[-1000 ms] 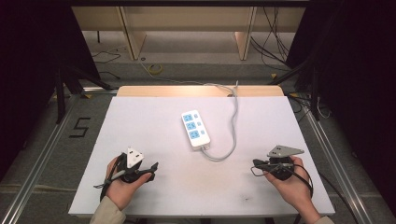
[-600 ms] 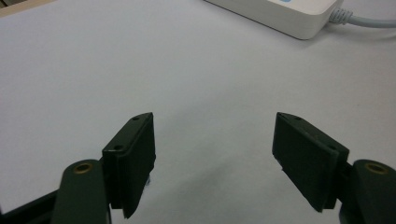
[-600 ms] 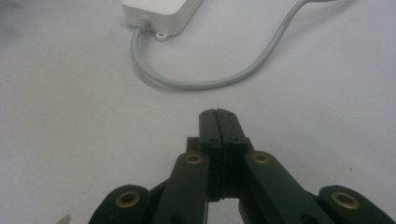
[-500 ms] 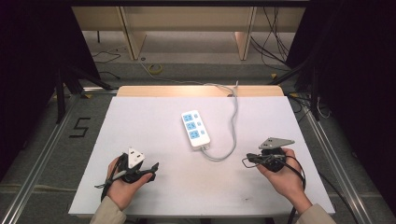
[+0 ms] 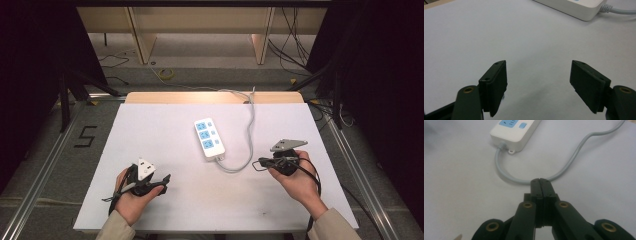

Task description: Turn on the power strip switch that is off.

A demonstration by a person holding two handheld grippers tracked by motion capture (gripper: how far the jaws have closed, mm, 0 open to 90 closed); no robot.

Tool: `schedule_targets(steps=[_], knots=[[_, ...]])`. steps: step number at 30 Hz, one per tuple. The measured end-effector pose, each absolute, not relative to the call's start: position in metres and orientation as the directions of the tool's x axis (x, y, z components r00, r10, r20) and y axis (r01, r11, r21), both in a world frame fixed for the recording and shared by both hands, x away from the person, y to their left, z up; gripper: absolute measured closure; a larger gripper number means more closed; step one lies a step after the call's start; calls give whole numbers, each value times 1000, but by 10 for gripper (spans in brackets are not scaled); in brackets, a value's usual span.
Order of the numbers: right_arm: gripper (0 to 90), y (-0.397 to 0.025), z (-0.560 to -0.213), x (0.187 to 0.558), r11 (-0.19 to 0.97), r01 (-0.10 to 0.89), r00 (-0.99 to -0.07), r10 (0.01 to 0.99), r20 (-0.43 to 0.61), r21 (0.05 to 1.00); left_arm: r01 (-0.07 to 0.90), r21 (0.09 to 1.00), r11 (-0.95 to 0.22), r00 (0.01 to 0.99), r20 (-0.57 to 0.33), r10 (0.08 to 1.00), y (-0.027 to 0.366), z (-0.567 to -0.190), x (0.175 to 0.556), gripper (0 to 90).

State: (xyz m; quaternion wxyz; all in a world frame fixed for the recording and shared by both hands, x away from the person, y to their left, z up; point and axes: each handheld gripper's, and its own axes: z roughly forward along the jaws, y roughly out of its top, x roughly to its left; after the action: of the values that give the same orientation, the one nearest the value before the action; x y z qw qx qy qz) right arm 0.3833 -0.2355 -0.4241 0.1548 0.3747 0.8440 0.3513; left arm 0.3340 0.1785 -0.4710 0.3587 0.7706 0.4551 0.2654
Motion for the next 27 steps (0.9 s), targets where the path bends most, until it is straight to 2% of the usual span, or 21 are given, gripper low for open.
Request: schedule_targets(steps=[27], knots=[[900, -206, -406, 418, 512, 519, -695, 719, -11, 684, 507, 795, -333, 446, 88, 891, 178, -472, 333, 303]])
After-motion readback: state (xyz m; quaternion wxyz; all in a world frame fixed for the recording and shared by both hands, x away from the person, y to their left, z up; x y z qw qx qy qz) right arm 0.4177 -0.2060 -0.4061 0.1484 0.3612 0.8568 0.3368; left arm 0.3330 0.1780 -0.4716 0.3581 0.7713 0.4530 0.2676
